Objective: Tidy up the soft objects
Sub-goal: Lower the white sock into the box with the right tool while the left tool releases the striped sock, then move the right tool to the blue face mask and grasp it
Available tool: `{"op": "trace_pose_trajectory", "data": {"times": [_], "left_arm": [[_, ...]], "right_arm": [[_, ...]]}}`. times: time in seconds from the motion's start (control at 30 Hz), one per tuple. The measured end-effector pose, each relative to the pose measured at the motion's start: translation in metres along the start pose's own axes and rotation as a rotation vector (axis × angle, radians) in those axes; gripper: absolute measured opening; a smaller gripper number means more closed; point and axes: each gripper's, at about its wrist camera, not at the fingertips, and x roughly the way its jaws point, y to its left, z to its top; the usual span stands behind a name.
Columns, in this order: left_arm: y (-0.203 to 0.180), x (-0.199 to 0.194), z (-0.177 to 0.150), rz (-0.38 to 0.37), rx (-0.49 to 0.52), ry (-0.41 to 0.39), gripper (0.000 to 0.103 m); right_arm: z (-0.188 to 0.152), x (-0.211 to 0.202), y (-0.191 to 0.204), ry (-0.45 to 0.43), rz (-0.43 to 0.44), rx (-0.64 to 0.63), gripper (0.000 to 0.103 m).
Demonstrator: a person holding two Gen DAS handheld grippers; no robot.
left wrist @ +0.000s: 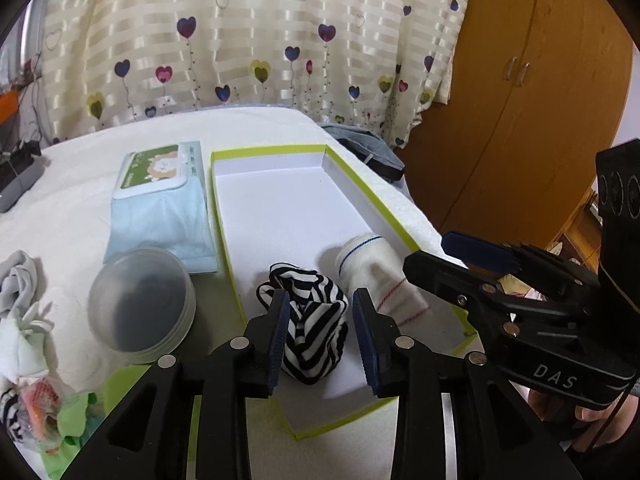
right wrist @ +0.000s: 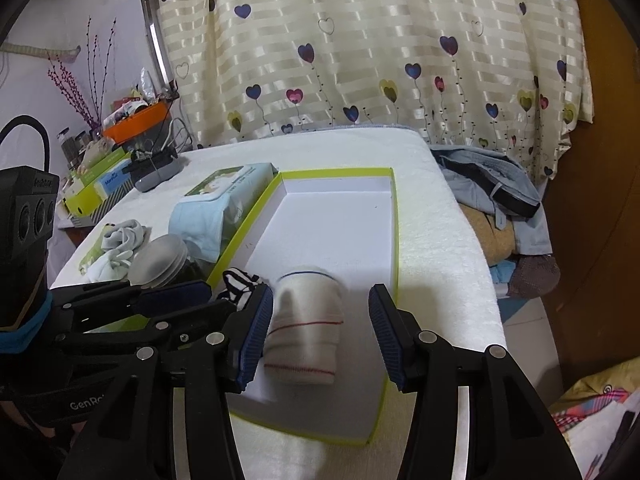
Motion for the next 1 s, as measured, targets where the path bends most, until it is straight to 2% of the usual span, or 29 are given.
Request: {"op": "trace_pose_trajectory", "data": {"times": [0.07,0.47,1.0], "left_arm": [[-0.001,-0.006,0.000,0.003,0.001,-0.010,0.031],[-0.001,-0.056,-0.017,0.031,0.008,-0.069,0.031],[0.050,-0.108,-0.063,0.070,-0.061,-0.100,0.031]], "right_arm": [[-0.002,-0.007,0.004,-0.013,-0.004,-0.004,0.057],[-0.023,-0.043,0.025,-0.019,-0.009,0.011,0.057],[-0.051,-0.062,0.091,-0.009,0.060,-0.073,0.057]]}}
